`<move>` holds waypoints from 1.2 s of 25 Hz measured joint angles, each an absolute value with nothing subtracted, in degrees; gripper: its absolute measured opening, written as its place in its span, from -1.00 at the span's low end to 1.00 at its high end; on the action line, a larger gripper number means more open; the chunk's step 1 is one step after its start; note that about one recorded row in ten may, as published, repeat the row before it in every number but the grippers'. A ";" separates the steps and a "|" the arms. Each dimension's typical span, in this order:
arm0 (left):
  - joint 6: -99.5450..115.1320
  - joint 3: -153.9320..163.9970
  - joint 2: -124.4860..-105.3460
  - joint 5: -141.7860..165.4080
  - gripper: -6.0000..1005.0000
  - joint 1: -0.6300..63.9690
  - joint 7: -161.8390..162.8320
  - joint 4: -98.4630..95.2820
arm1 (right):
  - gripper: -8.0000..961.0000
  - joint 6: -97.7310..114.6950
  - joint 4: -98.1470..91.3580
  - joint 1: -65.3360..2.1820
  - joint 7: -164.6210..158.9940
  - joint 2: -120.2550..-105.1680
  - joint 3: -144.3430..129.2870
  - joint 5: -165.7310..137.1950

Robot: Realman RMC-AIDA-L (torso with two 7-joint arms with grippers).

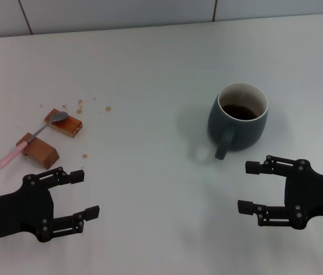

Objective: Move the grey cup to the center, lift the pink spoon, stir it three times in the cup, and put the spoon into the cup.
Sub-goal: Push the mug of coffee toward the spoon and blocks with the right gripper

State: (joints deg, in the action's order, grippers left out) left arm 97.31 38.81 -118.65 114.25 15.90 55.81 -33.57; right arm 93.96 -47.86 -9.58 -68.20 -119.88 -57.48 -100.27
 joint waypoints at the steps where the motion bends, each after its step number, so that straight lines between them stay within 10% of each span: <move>1: 97.31 38.81 -118.65 114.25 0.56 15.90 55.81 -33.57 | 0.68 93.96 -47.86 -9.57 -68.20 -119.89 -57.48 -100.27; 22: 97.38 38.85 -118.68 114.26 0.57 15.90 55.81 -33.57 | 0.47 97.26 -32.10 -3.90 -44.60 -119.44 -50.22 -64.90; 30: 97.42 38.90 -118.72 114.26 0.57 15.94 55.81 -33.57 | -0.32 87.30 -14.93 -9.38 -27.14 -119.30 -41.22 -59.03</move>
State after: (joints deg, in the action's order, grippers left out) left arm 97.42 38.90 -118.72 114.26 15.94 55.81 -33.57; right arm 87.30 -14.93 -9.38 -27.14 -119.30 -41.22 -59.03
